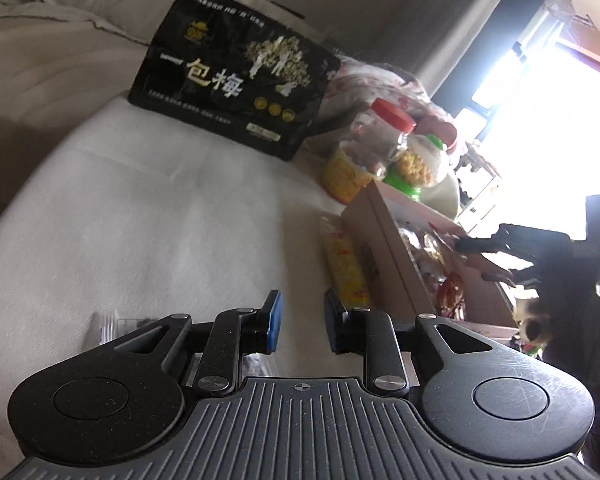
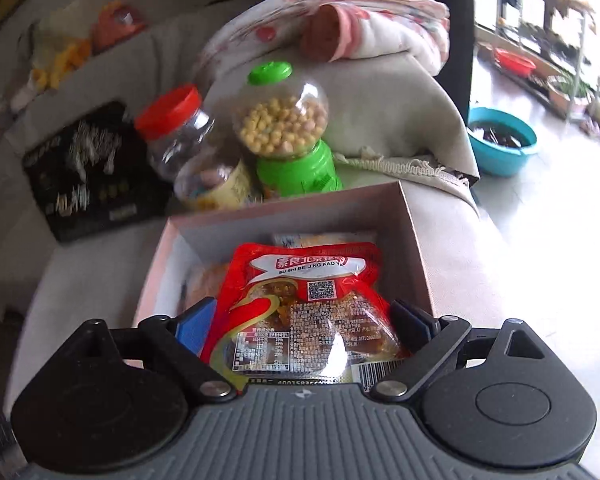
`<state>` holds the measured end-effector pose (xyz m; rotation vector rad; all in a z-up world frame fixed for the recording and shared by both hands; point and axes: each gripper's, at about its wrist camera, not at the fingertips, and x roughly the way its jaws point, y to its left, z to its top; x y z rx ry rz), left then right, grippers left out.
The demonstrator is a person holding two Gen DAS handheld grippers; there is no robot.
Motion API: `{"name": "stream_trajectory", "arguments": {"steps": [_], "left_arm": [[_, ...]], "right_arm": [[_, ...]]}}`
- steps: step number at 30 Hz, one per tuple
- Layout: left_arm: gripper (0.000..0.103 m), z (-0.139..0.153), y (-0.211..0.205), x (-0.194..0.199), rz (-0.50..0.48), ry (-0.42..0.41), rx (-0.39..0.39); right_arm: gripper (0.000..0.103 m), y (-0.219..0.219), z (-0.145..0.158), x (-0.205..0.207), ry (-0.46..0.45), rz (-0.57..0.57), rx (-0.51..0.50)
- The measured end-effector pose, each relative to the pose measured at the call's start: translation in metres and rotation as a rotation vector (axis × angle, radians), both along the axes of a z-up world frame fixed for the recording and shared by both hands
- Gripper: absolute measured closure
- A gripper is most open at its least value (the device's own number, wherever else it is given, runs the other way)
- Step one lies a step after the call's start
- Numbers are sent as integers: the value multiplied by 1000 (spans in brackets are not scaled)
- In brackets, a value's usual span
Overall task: Organize snacks
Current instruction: 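Open the right tool over the pink box to drop the red pouch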
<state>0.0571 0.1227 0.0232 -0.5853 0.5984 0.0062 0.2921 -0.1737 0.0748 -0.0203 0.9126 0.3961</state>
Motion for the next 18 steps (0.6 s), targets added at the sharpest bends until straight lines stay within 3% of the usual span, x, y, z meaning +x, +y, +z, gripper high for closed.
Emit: {"name": "stream_trajectory", "arguments": {"steps": [5,6,8,13,18], "left_arm": [[77,-7,-9,7,-29,28,-1],[77,-8,-12,7,-38,30,4],[77,-7,-16,8,-54,30,16],[77,-6,-17,9,-55,32,33],[77,-6,-17,14,-43,41,43]], "right_arm": [[6,-28,0,3,-30,-35,252],[4,-25,-1,5,-42,-36,225],[3,-9,-3,11,-28,-7,77],[3,-17,18,-3,-117,-30,150],[3,8,42,-39,-294,95,21]]}}
